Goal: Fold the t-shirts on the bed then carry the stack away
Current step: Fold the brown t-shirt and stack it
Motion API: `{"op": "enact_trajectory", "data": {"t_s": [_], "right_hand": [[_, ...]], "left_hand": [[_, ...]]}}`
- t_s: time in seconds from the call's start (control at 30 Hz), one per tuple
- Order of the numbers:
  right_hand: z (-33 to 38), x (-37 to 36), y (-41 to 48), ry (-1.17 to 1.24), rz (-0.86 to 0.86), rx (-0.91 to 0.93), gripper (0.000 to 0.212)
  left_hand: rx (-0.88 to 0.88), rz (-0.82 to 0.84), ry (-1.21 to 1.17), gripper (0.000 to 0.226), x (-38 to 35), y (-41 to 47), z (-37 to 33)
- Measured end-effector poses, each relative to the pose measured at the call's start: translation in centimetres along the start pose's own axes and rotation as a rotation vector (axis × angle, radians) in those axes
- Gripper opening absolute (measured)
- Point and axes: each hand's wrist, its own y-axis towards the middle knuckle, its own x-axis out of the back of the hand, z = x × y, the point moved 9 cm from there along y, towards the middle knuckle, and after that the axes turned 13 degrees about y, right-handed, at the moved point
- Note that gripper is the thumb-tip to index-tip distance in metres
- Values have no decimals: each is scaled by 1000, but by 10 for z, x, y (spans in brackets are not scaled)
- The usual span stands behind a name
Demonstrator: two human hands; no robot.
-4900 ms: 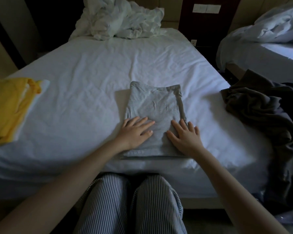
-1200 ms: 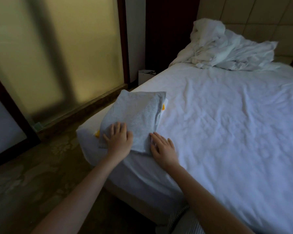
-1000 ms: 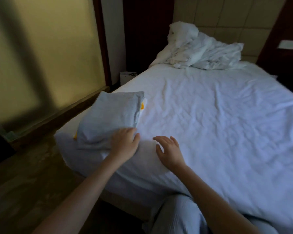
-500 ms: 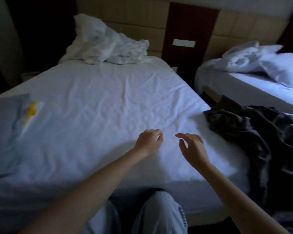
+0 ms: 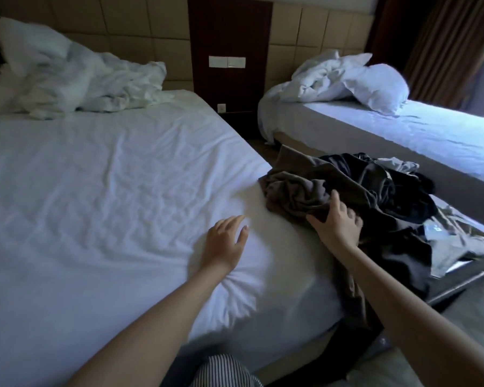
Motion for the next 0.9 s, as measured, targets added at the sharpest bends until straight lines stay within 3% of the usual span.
{"op": "enact_trajectory", "data": {"t_s": [0.13,0.23,0.3,0.4,0.47,0.53,0.6,0.67,0.77,0.83,0.9], "right_hand": [[22,1,-11,185,-44,16,33],[64,1,-52,328,-56,91,30],[87,-9,-84,405,-20,125,29],[117,-17,-134,413,-53,267,26],[138,-22,-162,329,-24,409,27],[141,-34,-169,248,173,390,36],[140,-25,-161,228,213,404,37],[151,-2,-151,260,141,453,37],[184,25,-133,449,50,578,27],[221,31,-113,582,138,686,37],[264,31,-99,681,291,756,51]], "left_hand": [[-16,-27,-59,63,4,-3,-3],[53,8,-258,56,3,-3,6],[260,93,-605,52,-2,1,21],[666,226,-1387,64,-10,-6,22],[792,265,-1466,50,2,-13,24],[860,136,-1304,39,21,-21,51],[776,20,-1214,29,50,-21,69],[575,-14,-1087,34,91,-14,73],[166,124,-844,46,153,-8,53],[-7,258,-719,45,183,-12,44],[-71,336,-633,43,215,-19,43]]}}
